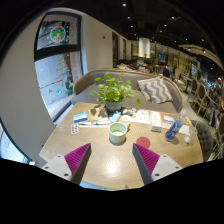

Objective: Pour water

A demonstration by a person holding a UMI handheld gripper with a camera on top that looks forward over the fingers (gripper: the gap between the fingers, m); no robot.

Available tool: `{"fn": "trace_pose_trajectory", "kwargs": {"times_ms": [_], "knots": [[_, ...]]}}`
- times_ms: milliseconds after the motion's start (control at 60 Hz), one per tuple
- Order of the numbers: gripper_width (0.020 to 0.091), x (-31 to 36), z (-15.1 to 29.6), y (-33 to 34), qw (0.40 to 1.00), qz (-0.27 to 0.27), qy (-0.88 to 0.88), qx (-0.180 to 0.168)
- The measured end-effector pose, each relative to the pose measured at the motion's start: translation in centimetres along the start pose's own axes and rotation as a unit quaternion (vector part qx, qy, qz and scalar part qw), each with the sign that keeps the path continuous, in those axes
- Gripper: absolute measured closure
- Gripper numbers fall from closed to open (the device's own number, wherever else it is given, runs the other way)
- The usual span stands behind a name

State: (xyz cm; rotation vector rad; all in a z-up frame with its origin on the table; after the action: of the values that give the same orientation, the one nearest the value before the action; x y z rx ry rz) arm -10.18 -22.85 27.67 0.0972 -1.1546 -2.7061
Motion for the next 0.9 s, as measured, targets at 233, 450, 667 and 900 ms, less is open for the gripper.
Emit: {"fn": "trace_pose_trajectory", "kwargs": {"times_ms": [233, 450, 667, 900], "knots": [[0.0248, -16.8, -5.1, -3.0, 0.999, -0.013, -0.026, 0.022], [0.0249, -29.2, -7.2, -8.1, 0.999, -0.030, -0.034, 0.014], [0.0247, -37.0, -4.4, -16.0, 0.998, -0.034, -0.054, -0.030], [0.0254, -41.0, 0.7, -23.6, 0.993, -0.044, -0.072, -0.083]]}}
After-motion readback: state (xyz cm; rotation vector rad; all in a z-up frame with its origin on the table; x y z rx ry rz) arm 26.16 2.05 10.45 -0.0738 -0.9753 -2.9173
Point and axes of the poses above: the point between the fingertips, and its own axes, seen from behind it with the camera up: x to the left, z up, y backward, against the way the camera looks, the point moved 5 cm from there along y, backward, against the way the camera looks, and after that the axes turned 8 degrees about x, right-handed, at the moved point
